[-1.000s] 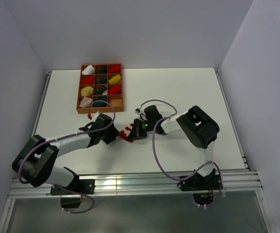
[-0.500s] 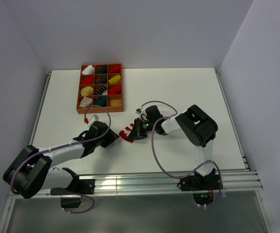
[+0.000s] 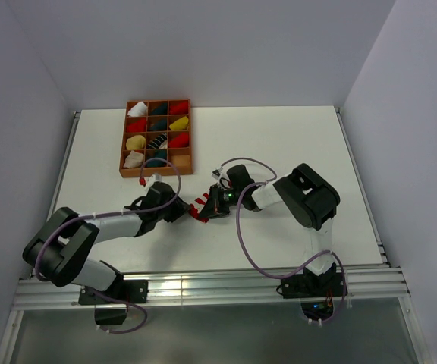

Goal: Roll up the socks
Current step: Roll the sock at the center of the board.

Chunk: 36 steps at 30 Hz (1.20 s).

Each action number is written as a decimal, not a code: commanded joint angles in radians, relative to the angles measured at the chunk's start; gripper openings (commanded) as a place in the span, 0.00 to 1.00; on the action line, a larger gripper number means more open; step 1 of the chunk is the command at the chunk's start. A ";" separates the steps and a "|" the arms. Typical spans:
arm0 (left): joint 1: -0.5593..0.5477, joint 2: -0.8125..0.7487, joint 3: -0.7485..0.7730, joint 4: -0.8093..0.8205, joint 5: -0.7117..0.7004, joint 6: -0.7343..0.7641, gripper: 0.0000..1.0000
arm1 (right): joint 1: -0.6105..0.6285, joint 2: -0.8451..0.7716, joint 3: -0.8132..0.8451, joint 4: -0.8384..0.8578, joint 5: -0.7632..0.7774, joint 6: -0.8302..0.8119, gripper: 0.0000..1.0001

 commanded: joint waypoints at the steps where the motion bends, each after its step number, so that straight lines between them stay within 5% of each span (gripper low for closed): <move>1: 0.004 0.047 0.018 -0.136 -0.012 0.042 0.34 | -0.001 0.043 -0.041 -0.142 0.072 -0.039 0.00; 8: 0.004 0.056 0.033 -0.207 -0.019 0.037 0.23 | -0.001 0.033 -0.026 -0.165 0.076 -0.041 0.00; 18: 0.001 0.135 0.132 -0.399 -0.077 0.043 0.23 | 0.005 -0.133 -0.021 -0.349 0.286 -0.191 0.41; 21: 0.001 0.148 0.153 -0.426 -0.089 0.050 0.23 | 0.026 -0.207 -0.018 -0.422 0.352 -0.228 0.45; 27: -0.013 0.151 0.184 -0.431 -0.092 0.073 0.23 | 0.077 -0.377 -0.041 -0.518 0.561 -0.252 0.35; 36: -0.053 0.151 0.240 -0.468 -0.121 0.102 0.24 | 0.255 -0.515 -0.020 -0.432 0.763 -0.398 0.30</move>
